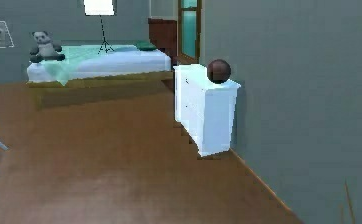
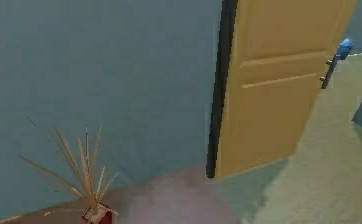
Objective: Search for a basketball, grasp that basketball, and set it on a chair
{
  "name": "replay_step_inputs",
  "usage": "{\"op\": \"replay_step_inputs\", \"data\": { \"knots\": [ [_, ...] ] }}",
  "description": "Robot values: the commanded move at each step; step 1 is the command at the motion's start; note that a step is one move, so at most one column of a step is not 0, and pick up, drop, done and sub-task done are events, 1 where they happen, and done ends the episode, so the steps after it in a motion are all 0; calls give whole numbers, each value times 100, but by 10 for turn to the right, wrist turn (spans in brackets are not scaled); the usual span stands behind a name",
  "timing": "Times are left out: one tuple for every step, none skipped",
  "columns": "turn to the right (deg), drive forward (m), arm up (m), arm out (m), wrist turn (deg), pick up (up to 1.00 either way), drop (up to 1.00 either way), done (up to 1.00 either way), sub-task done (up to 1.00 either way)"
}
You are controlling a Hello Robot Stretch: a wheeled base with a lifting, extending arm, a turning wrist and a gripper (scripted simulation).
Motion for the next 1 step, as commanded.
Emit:
{"op": "replay_step_inputs", "data": {
  "knots": [
    [0, 45, 0, 0, 0, 0, 0, 0, 0]
  ]
}}
